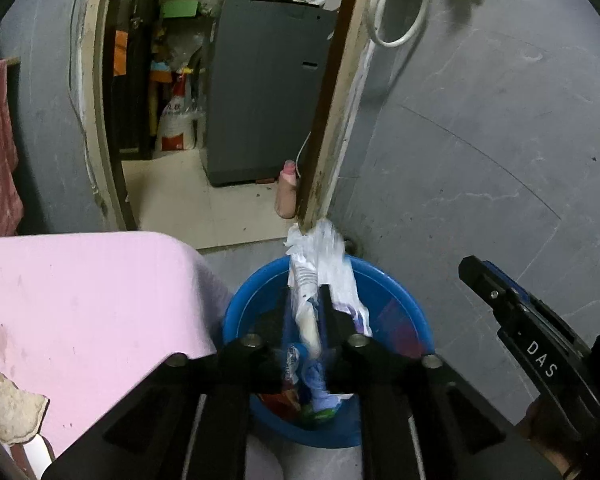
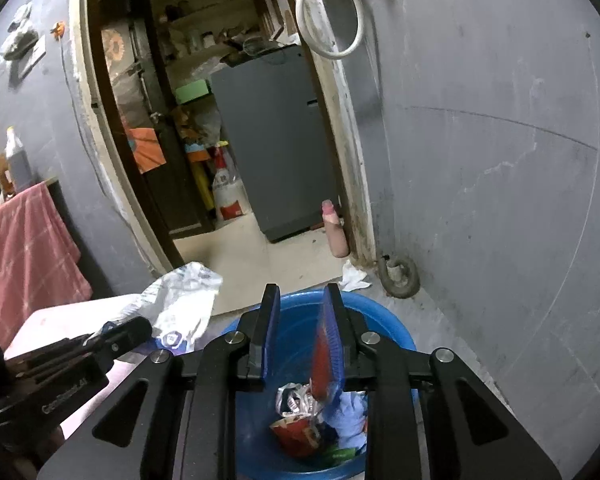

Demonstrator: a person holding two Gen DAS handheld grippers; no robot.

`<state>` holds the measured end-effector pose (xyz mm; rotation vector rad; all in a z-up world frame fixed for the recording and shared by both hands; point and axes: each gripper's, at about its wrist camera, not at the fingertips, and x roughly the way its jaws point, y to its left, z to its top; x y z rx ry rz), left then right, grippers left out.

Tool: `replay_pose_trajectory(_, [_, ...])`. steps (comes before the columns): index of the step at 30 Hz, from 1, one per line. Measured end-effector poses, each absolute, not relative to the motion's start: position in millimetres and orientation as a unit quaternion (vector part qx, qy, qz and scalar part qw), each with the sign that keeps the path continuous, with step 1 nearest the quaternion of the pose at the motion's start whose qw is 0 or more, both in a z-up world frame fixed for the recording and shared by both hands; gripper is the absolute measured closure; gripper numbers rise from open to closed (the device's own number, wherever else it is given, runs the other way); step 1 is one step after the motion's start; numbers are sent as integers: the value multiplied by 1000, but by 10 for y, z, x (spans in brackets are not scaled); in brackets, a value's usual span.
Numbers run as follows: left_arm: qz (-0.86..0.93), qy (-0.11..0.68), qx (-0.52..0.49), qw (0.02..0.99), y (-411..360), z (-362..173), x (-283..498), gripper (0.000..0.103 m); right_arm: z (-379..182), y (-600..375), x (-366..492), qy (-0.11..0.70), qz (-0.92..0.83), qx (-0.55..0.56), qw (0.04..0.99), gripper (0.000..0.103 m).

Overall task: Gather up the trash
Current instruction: 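Carry the wrapper and red tube over the blue basin and open both grippers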

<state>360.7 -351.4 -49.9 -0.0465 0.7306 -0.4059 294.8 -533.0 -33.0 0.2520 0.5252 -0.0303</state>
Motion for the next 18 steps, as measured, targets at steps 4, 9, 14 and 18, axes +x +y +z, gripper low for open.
replay_pose_trajectory(4, [-195,348,-39,916,-3447,-463,3593,74,-325,-5339,2919,256,-15,124,958,73])
replay_pose_trajectory(9, [-190,346,-46,918,-3397,-404,3591,69,-281,-5349,2889,251,-17,124,960,72])
replay_pose_trajectory(14, [-181,318,-68,928,-3241,-243,3483,56,-127,-5289,2750,221,-19,115,968,58])
replay_pose_trajectory(18, [-168,286,-83,940,-3042,-41,3375,47,31,-5230,2608,188,-21,115,975,51])
